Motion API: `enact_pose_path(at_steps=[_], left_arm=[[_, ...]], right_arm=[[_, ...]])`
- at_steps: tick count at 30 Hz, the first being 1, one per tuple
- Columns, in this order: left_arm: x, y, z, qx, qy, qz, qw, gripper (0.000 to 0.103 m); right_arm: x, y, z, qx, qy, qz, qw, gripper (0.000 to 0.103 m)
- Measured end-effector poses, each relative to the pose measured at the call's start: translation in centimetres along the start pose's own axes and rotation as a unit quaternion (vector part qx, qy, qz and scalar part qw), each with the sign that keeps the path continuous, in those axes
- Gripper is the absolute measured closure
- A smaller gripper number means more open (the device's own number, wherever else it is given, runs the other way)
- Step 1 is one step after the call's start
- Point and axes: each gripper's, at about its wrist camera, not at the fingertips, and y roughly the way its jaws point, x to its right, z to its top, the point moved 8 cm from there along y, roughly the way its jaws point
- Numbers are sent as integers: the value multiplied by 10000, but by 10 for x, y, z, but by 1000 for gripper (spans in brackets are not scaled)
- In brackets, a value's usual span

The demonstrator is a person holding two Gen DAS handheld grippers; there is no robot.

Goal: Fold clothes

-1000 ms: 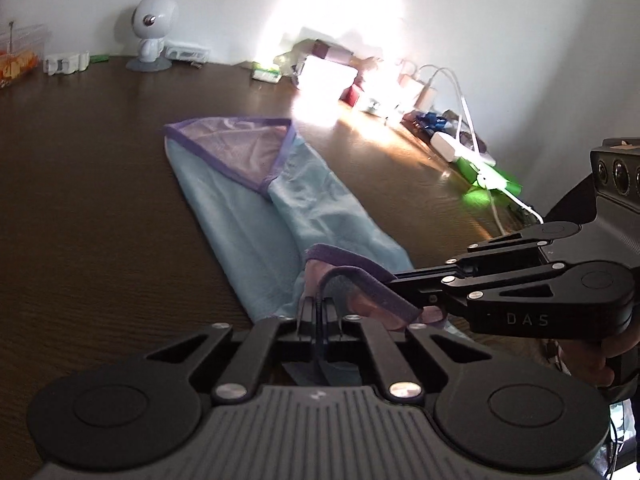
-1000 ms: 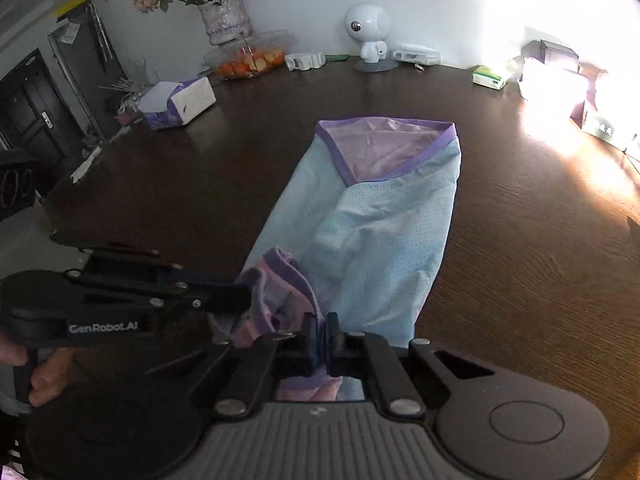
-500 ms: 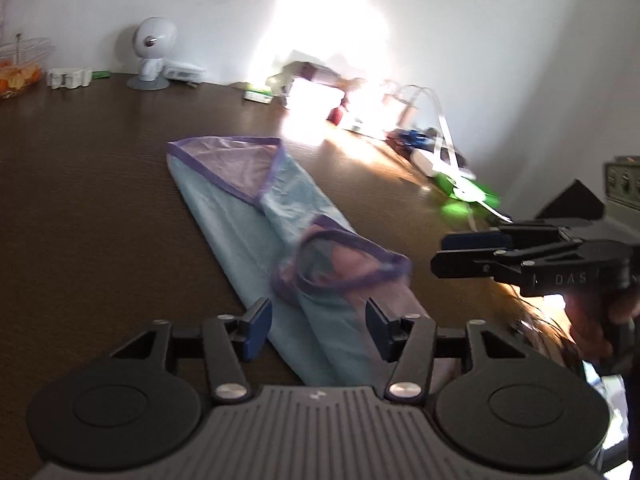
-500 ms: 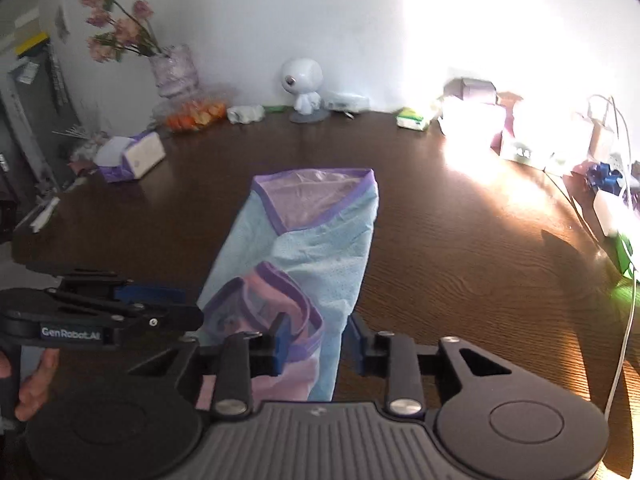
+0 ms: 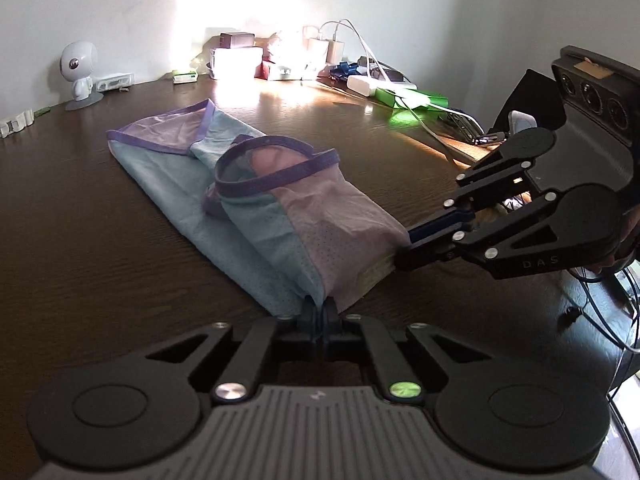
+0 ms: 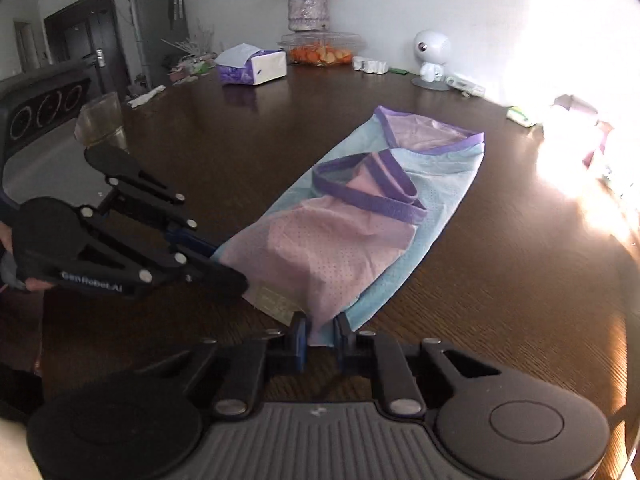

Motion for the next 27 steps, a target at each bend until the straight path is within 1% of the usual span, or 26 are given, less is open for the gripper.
enact_pose_path(at_steps=[1, 2, 3, 5, 6, 7, 8, 9, 10, 12, 13, 15, 17, 18, 19, 20, 22, 25, 26, 27], left_arm=[[-3, -6, -5, -4, 47, -5, 10000, 101], [-6, -14, -13, -4, 125, -13, 9999, 101], [-9, -23, -22, 16, 211, -55, 9998, 101], [-12, -38, -37, 120, 424, -206, 9988, 99], [-13, -44, -43, 162, 521, -246, 9982, 95], [-14, -50, -49, 203, 619, -285, 9975, 94], [-15, -56, -55, 244, 717, -325, 9966, 92], [-14, -57, -54, 238, 752, -385, 9961, 82], [-13, -58, -52, 232, 788, -445, 9956, 70], [-6, -58, -51, 348, 1130, -485, 9918, 64], [-4, -56, -53, 304, 1257, -462, 9905, 64], [-5, -53, -57, 271, 1301, -478, 9900, 64], [-6, -54, -57, 319, 1289, -524, 9898, 67], [-6, -53, -57, 331, 1282, -521, 9898, 81], [-8, -54, -56, 309, 1239, -502, 9905, 95], [-7, -58, -58, 296, 1205, -570, 9906, 99], [-5, -66, -61, 270, 1139, -707, 9906, 100], [16, -82, -79, 214, 1443, -802, 9860, 100], [21, -87, -83, 219, 1540, -790, 9847, 99], [26, -91, -87, 223, 1638, -779, 9832, 94]], right_arm=[[-8, -5, -3, -27, -19, -39, 10000, 100], [-19, -10, -8, -80, -26, -65, 9999, 103], [-30, -17, -15, -130, -47, -73, 9999, 103], [-58, -29, -31, -292, -140, 68, 9995, 102], [-68, -37, -34, -156, -269, 11, 9995, 101], [-77, -44, -36, 11, -405, -63, 9992, 93], [-86, -52, -38, 177, -541, -138, 9983, 87], [-89, -56, -37, 407, -695, -310, 9963, 71], [-91, -57, -33, 570, -814, -456, 9940, 65], [-92, -50, -28, 696, -1008, -394, 9917, 69], [-91, -44, -25, 691, -1043, -334, 9916, 69], [-91, -33, -22, 656, -1154, -195, 9910, 70], [-93, -23, -23, 587, -1272, -101, 9901, 76], [-94, -21, -23, 561, -1287, -37, 9901, 84], [-95, -20, -24, 537, -1297, 30, 9901, 95], [-96, -19, -24, 512, -1306, 96, 9901, 95], [-99, -25, -27, 409, -1210, 163, 9917, 96], [-109, -44, -44, 248, -1030, 391, 9936, 96], [-114, -51, -50, 215, -1019, 441, 9936, 96], [-118, -56, -53, 284, -1036, 416, 9933, 95]])
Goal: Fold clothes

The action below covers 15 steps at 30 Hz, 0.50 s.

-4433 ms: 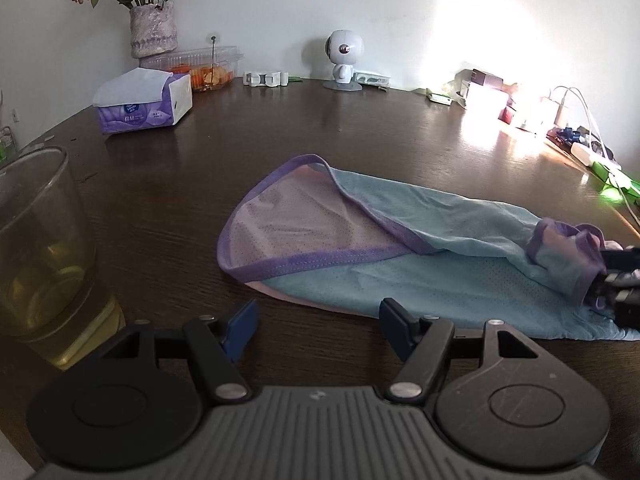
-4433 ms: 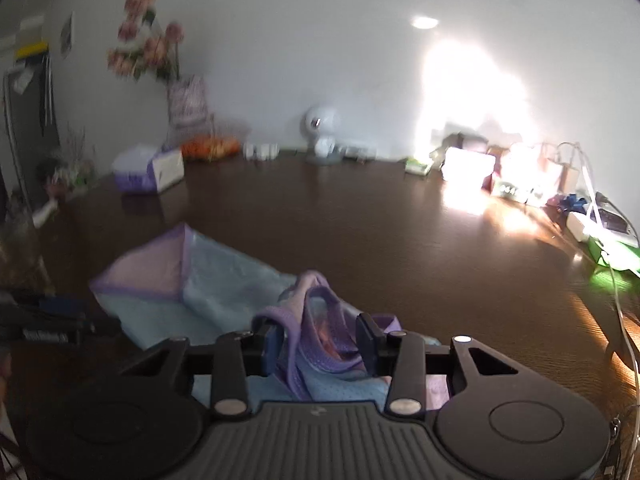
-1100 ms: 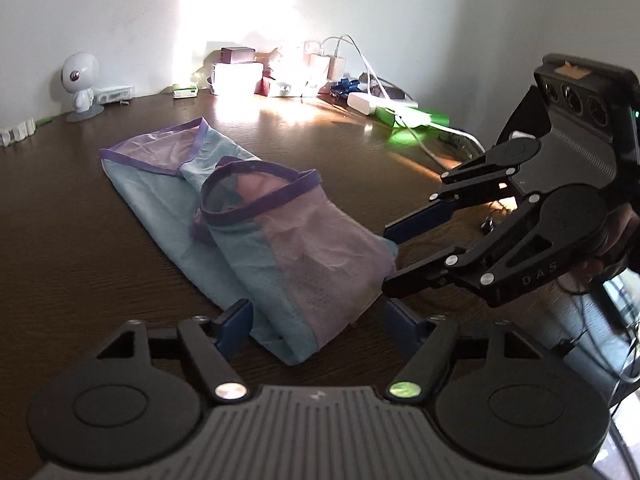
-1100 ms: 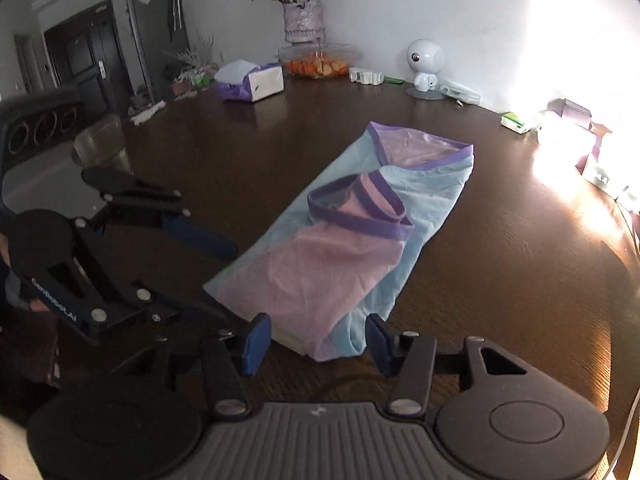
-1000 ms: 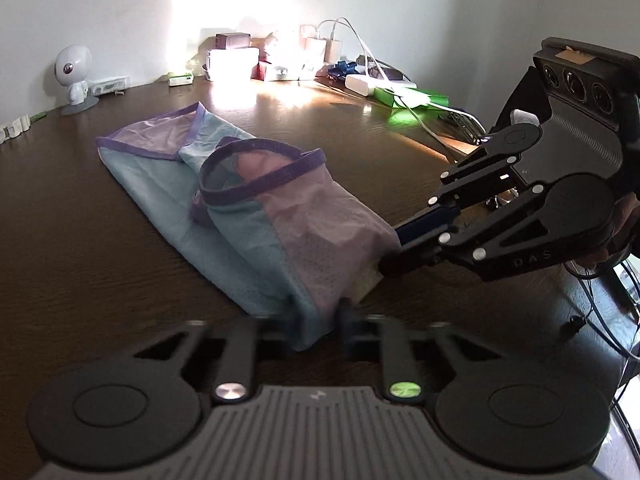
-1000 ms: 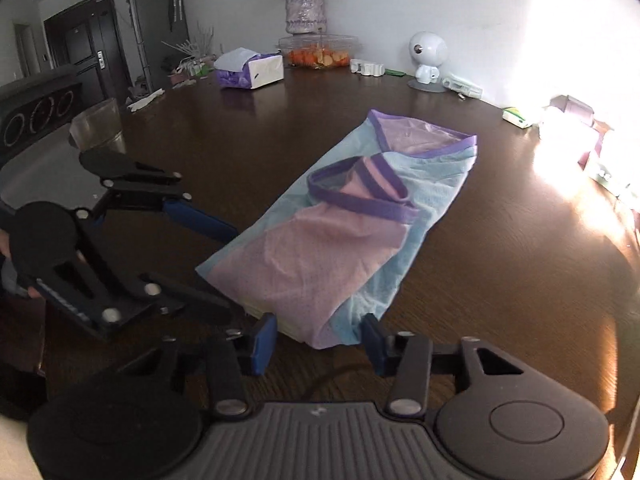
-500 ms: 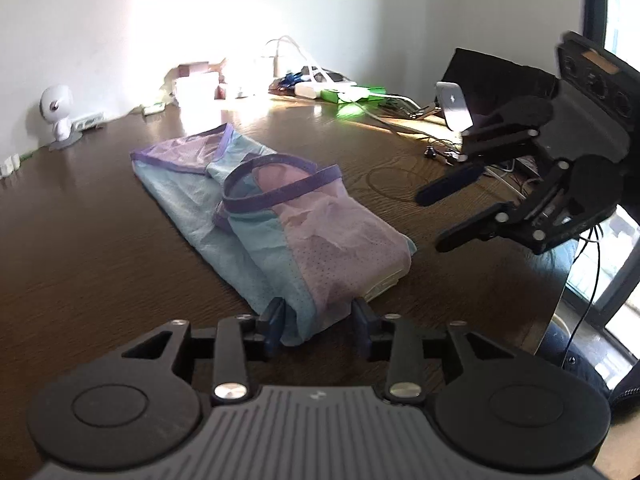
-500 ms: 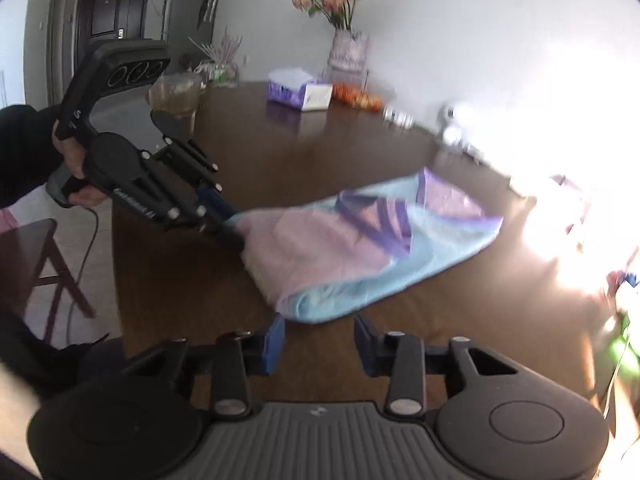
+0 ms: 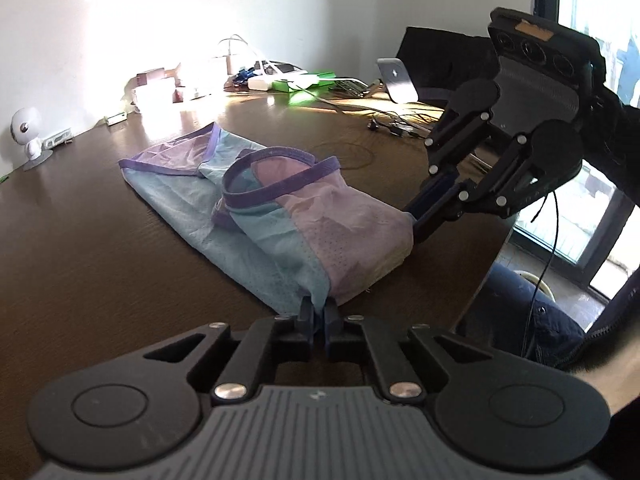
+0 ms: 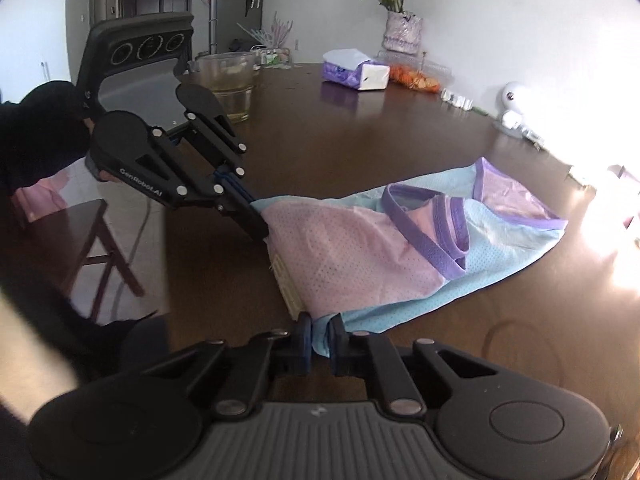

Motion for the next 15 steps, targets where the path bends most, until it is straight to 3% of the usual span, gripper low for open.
enact_pose_path(at_steps=[2, 3, 5, 6, 7, 10, 12, 15], left_arm=[[4, -2, 1, 82, 117, -50, 9999, 75], [4, 0, 2, 81, 165, -58, 9998, 64], [4, 2, 3, 80, 260, -74, 9996, 67], [2, 5, 2, 40, 263, -94, 9996, 75], [0, 8, 1, 0, 266, -114, 9996, 88], [-2, 7, 1, 92, 233, -227, 9994, 101], [-4, -1, 11, 266, 226, -298, 9989, 101], [-25, -10, 42, 747, 33, -232, 9969, 101]], right_arm=[[-7, -4, -1, 157, -57, -94, 9998, 83], [-8, -3, -1, 238, -91, -148, 9996, 71], [-10, 1, 1, 324, -110, -182, 9992, 69], [-10, 5, 3, 319, -88, -152, 9993, 72], [-10, 8, 3, 309, -102, -166, 9993, 75], [-11, 15, 4, 322, -134, -204, 9992, 91], [-10, 10, 7, 362, -105, -249, 9990, 94], [2, -12, 23, 761, 86, -285, 9967, 94]])
